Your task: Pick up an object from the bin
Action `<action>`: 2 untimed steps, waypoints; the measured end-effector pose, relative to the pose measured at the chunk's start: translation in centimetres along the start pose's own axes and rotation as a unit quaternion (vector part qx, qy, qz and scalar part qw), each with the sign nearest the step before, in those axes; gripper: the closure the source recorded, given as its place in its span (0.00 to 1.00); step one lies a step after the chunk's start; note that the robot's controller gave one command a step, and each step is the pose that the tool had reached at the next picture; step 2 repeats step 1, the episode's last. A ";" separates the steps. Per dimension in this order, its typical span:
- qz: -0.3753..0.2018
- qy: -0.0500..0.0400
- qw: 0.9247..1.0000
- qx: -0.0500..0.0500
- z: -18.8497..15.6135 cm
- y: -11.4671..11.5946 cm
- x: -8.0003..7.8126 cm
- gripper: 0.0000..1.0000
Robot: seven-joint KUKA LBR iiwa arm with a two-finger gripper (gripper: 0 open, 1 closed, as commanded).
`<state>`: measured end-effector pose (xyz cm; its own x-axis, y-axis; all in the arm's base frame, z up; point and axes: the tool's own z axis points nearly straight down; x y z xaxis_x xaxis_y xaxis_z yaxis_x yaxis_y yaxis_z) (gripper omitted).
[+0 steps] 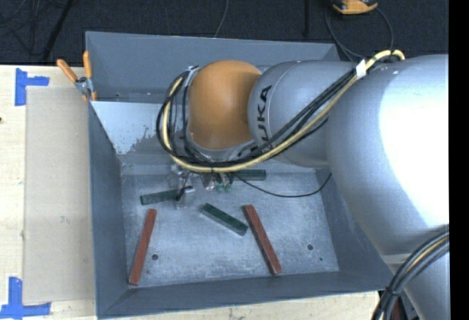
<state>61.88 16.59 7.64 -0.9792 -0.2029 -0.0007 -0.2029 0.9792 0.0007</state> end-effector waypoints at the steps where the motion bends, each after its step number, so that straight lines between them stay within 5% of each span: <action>1: -0.014 -0.005 1.000 0.000 -14.2 2.6 1.2 1.00; 2: -0.014 -0.005 1.000 0.000 -14.2 2.6 1.2 1.00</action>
Offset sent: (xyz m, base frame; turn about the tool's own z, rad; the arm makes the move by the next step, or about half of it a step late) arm -0.0195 0.0219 0.1375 -0.0270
